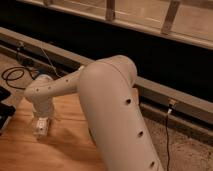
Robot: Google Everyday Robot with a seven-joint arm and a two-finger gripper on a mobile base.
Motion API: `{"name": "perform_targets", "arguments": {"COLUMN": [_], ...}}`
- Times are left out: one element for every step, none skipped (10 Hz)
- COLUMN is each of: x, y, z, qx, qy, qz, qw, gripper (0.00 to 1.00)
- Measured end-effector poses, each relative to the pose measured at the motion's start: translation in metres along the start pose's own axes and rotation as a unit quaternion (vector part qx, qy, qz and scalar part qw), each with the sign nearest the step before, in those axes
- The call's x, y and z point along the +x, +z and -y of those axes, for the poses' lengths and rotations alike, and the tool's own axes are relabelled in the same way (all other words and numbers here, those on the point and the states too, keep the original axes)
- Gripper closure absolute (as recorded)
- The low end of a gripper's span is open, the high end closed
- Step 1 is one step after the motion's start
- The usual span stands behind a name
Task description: Place the bottle in the ceramic bowl
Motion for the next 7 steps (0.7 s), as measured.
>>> {"name": "perform_targets", "arguments": {"x": [0.001, 0.002, 0.002, 0.001, -0.001, -0.004, -0.007], "y": [0.010, 0.020, 0.024, 0.027, 0.031, 0.037, 0.046], "z": [0.000, -0.002, -0.003, -0.005, -0.008, -0.017, -0.029], "qx": [0.000, -0.001, -0.001, -0.002, -0.003, -0.004, 0.002], "qy": [0.004, 0.006, 0.007, 0.009, 0.009, 0.006, -0.004], "qz": [-0.008, -0.019, -0.023, -0.027, -0.031, -0.039, -0.051], "qw": [1.0000, 0.9998, 0.9997, 0.9996, 0.9995, 0.9992, 0.9987], "gripper": [0.20, 0.20, 0.20, 0.20, 0.20, 0.20, 0.20]}}
